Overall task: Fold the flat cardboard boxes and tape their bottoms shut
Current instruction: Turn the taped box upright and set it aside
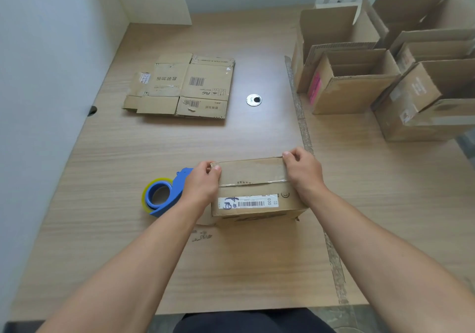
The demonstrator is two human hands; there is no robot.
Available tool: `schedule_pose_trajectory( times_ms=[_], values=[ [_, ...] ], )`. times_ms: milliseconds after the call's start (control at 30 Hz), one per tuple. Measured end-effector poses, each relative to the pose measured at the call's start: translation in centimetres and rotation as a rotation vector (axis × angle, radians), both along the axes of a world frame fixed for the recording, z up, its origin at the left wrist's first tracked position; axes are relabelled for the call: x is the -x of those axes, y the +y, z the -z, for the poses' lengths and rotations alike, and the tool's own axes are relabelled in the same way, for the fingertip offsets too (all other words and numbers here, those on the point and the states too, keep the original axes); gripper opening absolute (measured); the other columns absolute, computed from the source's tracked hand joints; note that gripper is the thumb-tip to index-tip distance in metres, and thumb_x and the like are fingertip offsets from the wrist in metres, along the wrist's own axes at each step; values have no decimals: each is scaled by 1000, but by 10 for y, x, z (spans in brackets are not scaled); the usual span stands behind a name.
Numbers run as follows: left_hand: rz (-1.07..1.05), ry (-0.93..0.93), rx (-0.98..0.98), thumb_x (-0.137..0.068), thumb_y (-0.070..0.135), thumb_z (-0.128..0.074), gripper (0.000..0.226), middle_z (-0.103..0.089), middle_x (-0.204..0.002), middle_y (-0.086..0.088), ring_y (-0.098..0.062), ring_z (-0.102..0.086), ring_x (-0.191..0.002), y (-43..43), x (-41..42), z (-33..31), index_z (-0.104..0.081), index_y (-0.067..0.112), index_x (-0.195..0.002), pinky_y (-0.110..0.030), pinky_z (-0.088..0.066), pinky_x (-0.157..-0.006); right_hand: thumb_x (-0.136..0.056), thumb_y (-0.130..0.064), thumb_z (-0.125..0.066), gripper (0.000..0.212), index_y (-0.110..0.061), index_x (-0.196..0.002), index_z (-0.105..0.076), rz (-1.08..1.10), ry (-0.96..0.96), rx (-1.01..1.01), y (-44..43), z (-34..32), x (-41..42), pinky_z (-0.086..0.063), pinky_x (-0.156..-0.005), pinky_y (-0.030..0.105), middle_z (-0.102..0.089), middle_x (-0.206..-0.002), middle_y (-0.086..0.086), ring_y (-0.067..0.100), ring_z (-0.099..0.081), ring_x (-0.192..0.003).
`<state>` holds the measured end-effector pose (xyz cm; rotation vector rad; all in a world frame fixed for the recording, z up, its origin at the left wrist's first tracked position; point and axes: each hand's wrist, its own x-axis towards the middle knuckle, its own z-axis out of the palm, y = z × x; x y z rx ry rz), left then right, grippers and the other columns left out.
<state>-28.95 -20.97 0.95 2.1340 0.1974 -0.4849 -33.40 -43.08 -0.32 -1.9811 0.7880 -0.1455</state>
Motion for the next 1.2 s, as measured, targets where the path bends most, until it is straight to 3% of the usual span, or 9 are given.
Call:
schedule_pose_trajectory(
  times_ms=[133, 267, 500, 567, 667, 800, 933, 1033, 1200],
  values=[
    [116, -68, -80, -87, 53, -64, 71, -52, -138, 0, -22, -47, -128, -5, 19, 0, -39, 18, -143, -40, -40, -104, -92, -40, -61, 31, -10, -89, -70, 117, 17, -94, 2, 0, 8, -38, -66, 32, -70, -92, 5, 24, -61, -89],
    [174, -47, -62, -79, 55, -73, 115, -19, -164, -2, -21, -20, -149, -2, 46, 6, 6, 26, -158, -36, -21, -119, -96, -42, -57, 43, -16, -130, -62, 38, 31, 13, 1, -2, 12, -40, -99, 32, -61, -128, 7, 24, -53, -122],
    [94, -107, -45, -92, 49, -61, 87, -46, -149, -11, -29, -40, -138, 1, 45, 15, -8, 30, -158, -40, -33, -112, -81, -69, -60, 102, -34, -157, -1, -208, 230, 237, 32, -3, 48, -33, -109, 50, -24, -159, 0, 26, -27, -144],
    [50, -117, -36, -94, 47, -59, 78, -59, -126, 2, -22, -49, -126, 4, 44, 17, -15, 35, -157, -32, -37, -100, -87, -57, -63, 95, -32, -158, -6, -169, 128, 139, 32, 1, 57, -34, -109, 40, -28, -161, 1, 25, -33, -144],
    [32, -119, 3, -96, 44, -57, 64, -47, -85, 26, 8, -48, -84, 13, 39, 22, -26, 41, -153, -22, -32, -83, -94, -42, -63, 73, -34, -155, -24, -96, 39, 66, 24, 3, 57, -34, -97, 23, -51, -147, 3, 22, -49, -129],
    [10, -51, 189, -98, 32, -59, 58, -47, -124, 28, 26, -47, -98, 24, 29, 29, -35, 39, -149, -19, -36, -99, -96, -29, -62, 56, -39, -147, -41, -32, -70, -142, 19, 8, 59, -33, -98, 12, -55, -143, -6, -1, -52, -111],
    [-45, 125, 470, -100, 15, -56, 52, -70, -109, 26, -5, -69, -99, 34, 24, 26, -42, 38, -145, -37, -57, -87, -100, -16, -57, 48, -36, -143, -49, 6, -160, -419, 16, 15, 60, -38, -115, 36, -52, -146, -3, 6, -50, -130],
    [-82, 214, 536, -104, 15, -47, 40, -72, -114, 13, -11, -70, -99, 37, 22, 20, -53, 43, -132, -34, -57, -74, -101, -13, -54, 45, -35, -141, -52, 69, -172, -594, 12, 14, 58, -41, -113, 39, -53, -145, -4, 9, -53, -128],
    [14, 259, 533, -105, 32, -45, 34, -67, -128, 6, -16, -61, -122, 36, 33, 18, -57, 27, -136, -41, -53, -95, -105, -32, -47, 43, -34, -147, -42, 200, -58, -868, -4, 8, 66, -55, -87, 29, -57, -132, -18, 8, -63, -112]
  ],
)
